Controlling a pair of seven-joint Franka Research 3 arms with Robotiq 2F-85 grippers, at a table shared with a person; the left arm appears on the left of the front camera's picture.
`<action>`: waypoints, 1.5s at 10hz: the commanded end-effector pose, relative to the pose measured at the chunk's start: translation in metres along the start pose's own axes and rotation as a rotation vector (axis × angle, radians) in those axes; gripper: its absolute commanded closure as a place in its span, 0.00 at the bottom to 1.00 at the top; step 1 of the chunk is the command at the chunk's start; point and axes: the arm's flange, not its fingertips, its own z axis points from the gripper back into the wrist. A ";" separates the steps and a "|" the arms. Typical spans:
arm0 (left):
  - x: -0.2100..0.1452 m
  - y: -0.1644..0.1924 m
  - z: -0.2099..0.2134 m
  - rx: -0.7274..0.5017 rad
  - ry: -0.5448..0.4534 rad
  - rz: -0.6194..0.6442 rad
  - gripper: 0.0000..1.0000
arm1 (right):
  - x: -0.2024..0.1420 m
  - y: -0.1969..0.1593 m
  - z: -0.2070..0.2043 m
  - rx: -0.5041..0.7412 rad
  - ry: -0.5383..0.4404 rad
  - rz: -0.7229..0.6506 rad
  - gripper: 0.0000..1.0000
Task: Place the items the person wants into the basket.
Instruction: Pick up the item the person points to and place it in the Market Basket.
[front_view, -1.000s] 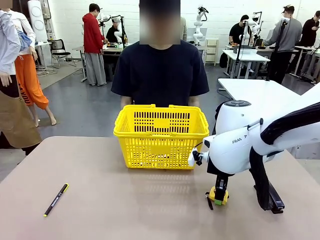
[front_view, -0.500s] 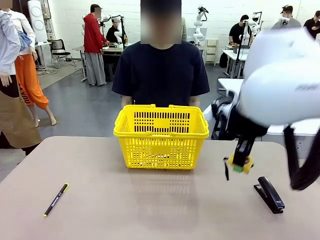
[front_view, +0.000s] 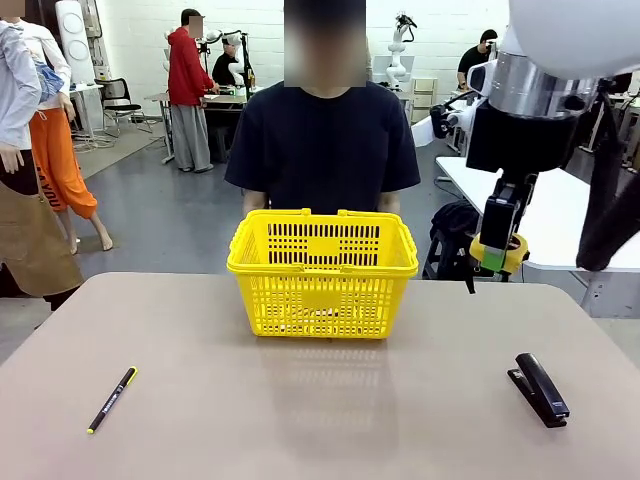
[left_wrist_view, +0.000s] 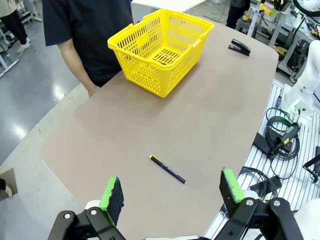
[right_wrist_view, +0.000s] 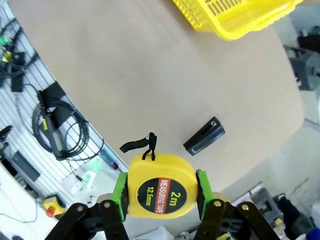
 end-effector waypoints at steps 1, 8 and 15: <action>-0.001 0.002 0.000 0.005 -0.016 -0.018 0.00 | -0.002 -0.008 -0.002 0.008 0.021 -0.040 1.00; -0.001 0.002 0.000 0.005 -0.016 -0.018 0.00 | 0.002 -0.005 -0.005 0.010 0.009 -0.011 1.00; -0.001 0.002 0.000 0.005 -0.016 -0.018 0.00 | 0.144 -0.067 0.005 -0.096 -0.189 0.430 0.35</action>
